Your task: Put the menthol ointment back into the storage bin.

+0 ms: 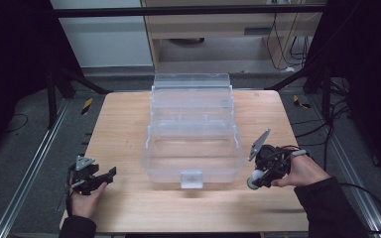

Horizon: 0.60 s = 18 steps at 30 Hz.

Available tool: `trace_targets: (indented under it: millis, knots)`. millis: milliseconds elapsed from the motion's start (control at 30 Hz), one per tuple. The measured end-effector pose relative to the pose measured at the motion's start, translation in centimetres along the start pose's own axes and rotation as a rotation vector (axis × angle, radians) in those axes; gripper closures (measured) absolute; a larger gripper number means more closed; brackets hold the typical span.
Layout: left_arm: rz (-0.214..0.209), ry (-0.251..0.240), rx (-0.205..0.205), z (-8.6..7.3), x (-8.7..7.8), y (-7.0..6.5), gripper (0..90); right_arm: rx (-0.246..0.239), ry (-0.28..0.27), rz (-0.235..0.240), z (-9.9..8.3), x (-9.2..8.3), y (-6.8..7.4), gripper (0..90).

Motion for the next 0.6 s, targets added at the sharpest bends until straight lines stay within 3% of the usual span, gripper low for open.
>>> trace_targets:
  millis: [600]
  knots:
    - [0.0, 0.004, -0.003, -0.1, 0.2, 0.0, 28.6, -0.008, -0.015, -0.016, 2.4, -3.9, -0.7, 50.6]
Point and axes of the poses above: each handheld gripper's, and its own axes: x roughly forward along the jaws, z roughly out of its top, y roughly to its left, the point moved 7 cm from there along x, roughly forward along the jaws, and after that the axes turned 14 degrees about -z, right-handed, at the moved point
